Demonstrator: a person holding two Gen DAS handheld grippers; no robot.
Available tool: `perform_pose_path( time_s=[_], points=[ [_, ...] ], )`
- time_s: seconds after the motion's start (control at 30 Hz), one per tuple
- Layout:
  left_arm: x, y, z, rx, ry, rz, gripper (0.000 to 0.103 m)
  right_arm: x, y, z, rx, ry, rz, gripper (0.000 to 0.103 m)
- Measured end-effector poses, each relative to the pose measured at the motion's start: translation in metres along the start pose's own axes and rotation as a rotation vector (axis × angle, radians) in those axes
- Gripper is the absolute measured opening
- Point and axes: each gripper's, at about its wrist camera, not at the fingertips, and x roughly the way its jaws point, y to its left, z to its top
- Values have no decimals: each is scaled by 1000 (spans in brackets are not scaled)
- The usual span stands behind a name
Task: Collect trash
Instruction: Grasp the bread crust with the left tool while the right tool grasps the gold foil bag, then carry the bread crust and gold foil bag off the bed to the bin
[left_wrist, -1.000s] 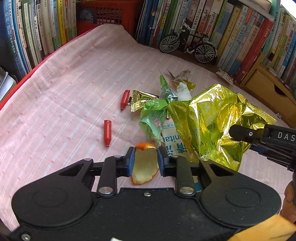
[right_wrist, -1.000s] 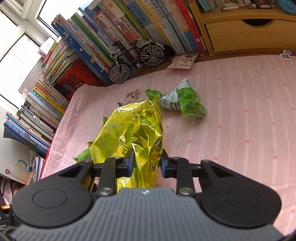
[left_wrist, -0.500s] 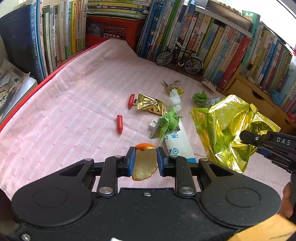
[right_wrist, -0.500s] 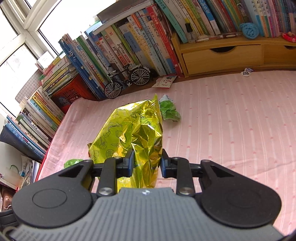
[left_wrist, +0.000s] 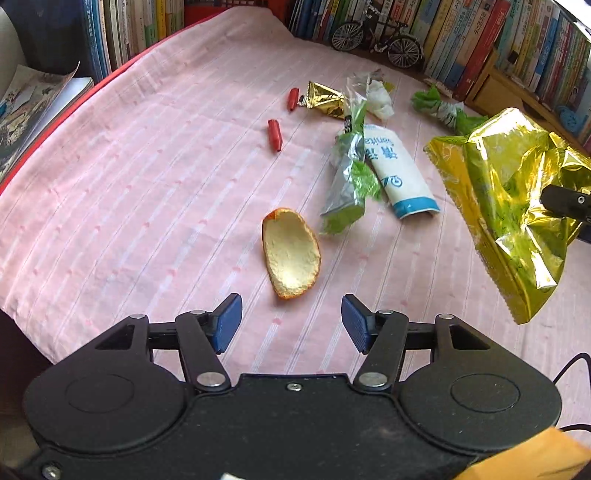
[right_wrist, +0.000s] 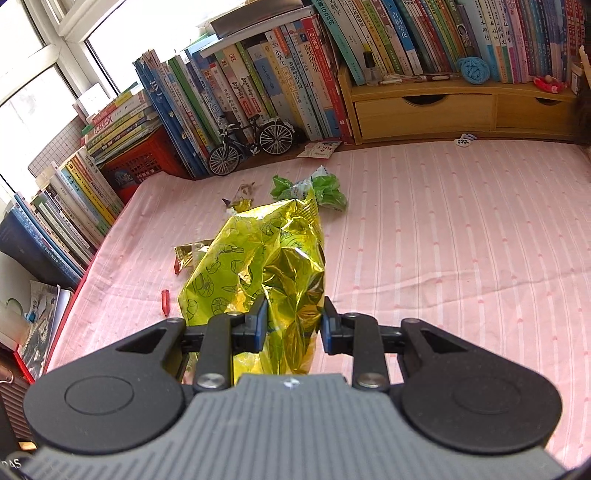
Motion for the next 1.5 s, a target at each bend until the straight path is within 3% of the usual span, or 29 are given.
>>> perform_pose_path(
  time_s=[0.27,0.37,0.4,0.43,0.67,1.03,1.5],
  points=[
    [34,-3,19,-60,-1,9,59,-5,-17,-2,-15,0,-43,33],
    [44,-7,31,-66,-18,28,51,-8,-28,-1,-3,1,-59,33],
    [45,-9,33,-57,-28,38,38,-9,-31,-2,3,2,-64,33],
    [45,-10,35,-49,-30,38,35,-9,-35,-2,9,3,-68,33],
    [22,-9,29,-45,-67,3,34,-10,-40,-5,35,5,-66,33],
    [-36,17,-22,-10,-92,1,34,-22,1,-38,-23,44,3,33],
    [-89,102,-115,-66,-77,26,34,-52,61,-134,-144,148,51,33]
  ],
)
